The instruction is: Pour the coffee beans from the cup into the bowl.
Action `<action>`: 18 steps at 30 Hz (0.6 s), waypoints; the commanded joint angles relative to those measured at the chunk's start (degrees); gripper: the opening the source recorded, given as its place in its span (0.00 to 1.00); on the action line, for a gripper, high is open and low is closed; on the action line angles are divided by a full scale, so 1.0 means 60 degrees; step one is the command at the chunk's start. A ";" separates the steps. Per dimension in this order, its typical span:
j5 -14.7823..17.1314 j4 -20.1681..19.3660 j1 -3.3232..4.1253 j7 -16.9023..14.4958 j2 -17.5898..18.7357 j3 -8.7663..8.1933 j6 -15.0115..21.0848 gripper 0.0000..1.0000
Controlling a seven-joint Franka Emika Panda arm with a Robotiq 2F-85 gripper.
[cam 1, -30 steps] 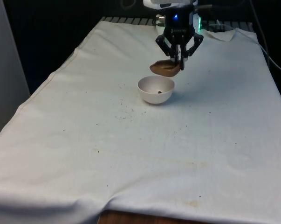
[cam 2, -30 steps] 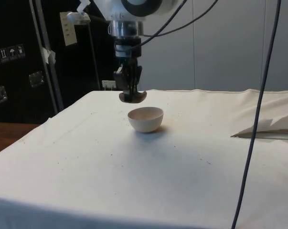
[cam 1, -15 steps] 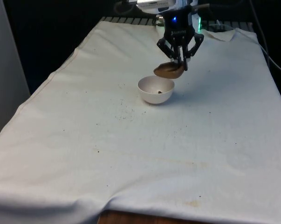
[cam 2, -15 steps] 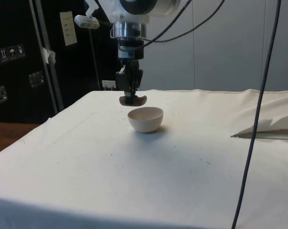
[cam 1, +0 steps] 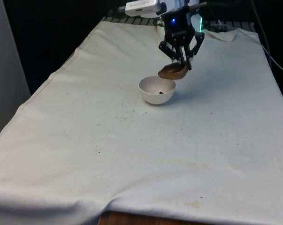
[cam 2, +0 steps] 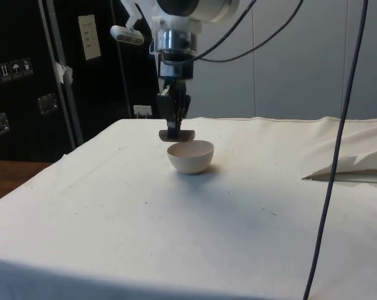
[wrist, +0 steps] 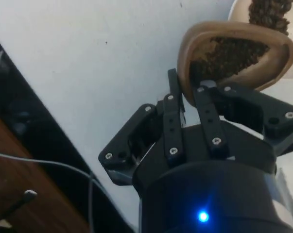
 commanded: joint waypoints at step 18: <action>0.1671 0.0038 -0.0124 -0.2244 -0.0134 -0.0773 -0.0974 0.00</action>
